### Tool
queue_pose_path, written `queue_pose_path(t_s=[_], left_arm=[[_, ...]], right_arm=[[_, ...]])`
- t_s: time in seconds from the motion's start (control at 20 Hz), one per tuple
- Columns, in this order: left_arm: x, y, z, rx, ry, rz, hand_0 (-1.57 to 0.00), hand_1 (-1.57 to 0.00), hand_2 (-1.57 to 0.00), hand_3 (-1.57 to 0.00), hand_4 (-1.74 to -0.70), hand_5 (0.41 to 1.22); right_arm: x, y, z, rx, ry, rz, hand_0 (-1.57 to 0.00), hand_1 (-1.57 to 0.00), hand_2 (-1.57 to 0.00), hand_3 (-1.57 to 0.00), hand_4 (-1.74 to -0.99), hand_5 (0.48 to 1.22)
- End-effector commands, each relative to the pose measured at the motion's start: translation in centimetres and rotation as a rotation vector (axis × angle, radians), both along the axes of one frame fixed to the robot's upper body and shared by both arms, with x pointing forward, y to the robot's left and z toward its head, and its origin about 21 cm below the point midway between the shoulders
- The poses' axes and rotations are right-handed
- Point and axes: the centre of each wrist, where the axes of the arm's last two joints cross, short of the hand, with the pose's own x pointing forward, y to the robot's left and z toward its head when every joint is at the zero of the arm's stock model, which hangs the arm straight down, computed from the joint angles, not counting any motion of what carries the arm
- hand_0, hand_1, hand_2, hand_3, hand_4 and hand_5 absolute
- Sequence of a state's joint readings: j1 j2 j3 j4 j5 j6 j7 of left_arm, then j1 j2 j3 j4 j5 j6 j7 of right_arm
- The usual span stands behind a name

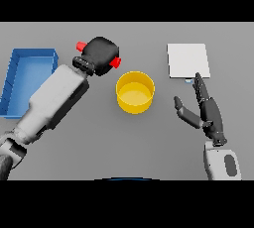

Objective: Pick up the red beaker and tilt it to pour out 1 green nut into yellow bowl. Pick up the yellow bowl and place it on the metallic measuring scale.

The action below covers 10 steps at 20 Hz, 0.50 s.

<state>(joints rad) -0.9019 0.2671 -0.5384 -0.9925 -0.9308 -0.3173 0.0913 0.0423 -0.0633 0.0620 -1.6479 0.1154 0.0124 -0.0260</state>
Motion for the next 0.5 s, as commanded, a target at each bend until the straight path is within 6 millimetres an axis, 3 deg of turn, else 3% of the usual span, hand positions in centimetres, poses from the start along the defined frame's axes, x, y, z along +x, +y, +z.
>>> queue_pose_path(t_s=[0.0,0.3,0.45], left_arm=[[-0.1,-0.8,0.4,0.055,0.002,-0.008,-1.57,-1.57,-1.57,-1.36,-1.66,1.214],[0.5,-3.5,1.5,0.337,-0.029,-0.081,-1.57,-1.57,-1.57,-1.2,-1.71,1.219],[0.5,-4.8,1.9,0.429,-0.073,-0.164,-1.57,-1.57,-1.57,-1.38,-1.72,1.22]], right_arm=[[0.2,0.1,0.1,0.001,0.002,0.002,0.0,0.0,0.0,0.0,-1.279,0.651],[0.1,-0.2,-0.2,0.042,0.02,0.001,0.0,0.0,0.0,0.0,-1.301,0.607],[0.0,-0.2,-0.5,0.037,0.01,0.01,0.0,0.0,0.0,0.0,-1.299,0.605]])
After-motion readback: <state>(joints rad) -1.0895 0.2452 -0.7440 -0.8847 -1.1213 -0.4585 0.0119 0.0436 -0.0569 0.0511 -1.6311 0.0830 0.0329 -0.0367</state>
